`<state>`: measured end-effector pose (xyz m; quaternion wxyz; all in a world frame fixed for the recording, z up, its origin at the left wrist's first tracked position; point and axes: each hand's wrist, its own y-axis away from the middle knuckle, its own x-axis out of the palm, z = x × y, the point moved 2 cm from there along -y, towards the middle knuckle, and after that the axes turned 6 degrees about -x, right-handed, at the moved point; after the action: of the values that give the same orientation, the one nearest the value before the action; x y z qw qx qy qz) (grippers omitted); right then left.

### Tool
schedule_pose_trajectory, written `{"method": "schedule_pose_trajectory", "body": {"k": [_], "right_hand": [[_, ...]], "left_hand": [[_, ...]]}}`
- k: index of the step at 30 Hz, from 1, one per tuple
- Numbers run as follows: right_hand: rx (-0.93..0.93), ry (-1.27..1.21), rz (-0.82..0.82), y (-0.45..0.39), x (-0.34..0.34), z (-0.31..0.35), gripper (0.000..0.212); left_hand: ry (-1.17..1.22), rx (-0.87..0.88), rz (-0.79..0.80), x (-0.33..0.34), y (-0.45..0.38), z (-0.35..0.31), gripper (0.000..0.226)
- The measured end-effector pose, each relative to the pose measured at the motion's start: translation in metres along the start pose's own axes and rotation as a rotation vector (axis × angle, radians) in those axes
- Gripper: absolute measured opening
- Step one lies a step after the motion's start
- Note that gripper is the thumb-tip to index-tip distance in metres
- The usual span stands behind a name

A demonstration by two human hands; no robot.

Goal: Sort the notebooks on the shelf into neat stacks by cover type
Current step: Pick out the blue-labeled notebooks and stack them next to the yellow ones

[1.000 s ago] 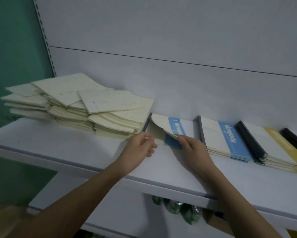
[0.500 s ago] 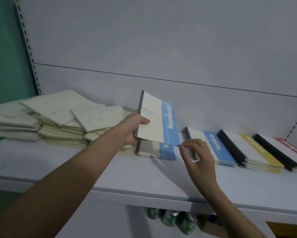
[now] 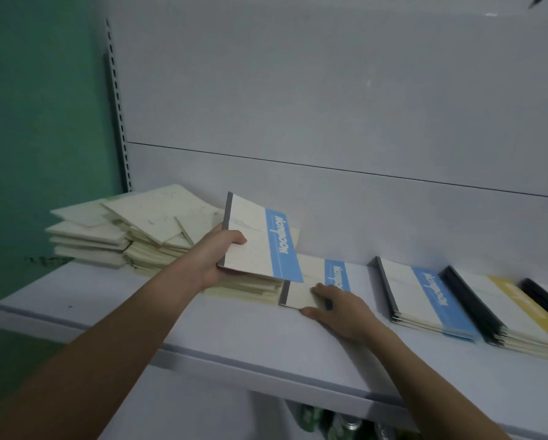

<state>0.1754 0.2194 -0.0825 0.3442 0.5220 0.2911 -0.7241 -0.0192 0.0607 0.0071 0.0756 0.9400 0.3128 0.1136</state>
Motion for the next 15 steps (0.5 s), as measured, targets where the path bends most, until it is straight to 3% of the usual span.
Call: {"method": "schedule_pose_trajectory", "body": {"k": [5, 8, 10, 13, 15], "right_hand": [[-0.152, 0.2, -0.17, 0.017, 0.002, 0.015, 0.046], [-0.123, 0.186, -0.215, 0.009, -0.003, 0.002, 0.026], [-0.038, 0.045, -0.354, 0.004, -0.012, -0.005, 0.025], [0.086, -0.402, -0.696, 0.014, -0.038, 0.006, 0.029], [0.07, -0.54, -0.85, 0.027, -0.055, 0.021, 0.033]], "left_hand": [[0.03, -0.006, -0.011, 0.0, 0.003, 0.009, 0.037], [0.007, -0.012, 0.006, 0.005, 0.006, 0.011, 0.037], [-0.016, -0.018, 0.016, 0.009, 0.009, 0.01, 0.038], [-0.02, -0.03, 0.016, 0.016, 0.01, 0.011, 0.039], [-0.035, -0.04, 0.017, 0.022, 0.007, 0.014, 0.038]]}}
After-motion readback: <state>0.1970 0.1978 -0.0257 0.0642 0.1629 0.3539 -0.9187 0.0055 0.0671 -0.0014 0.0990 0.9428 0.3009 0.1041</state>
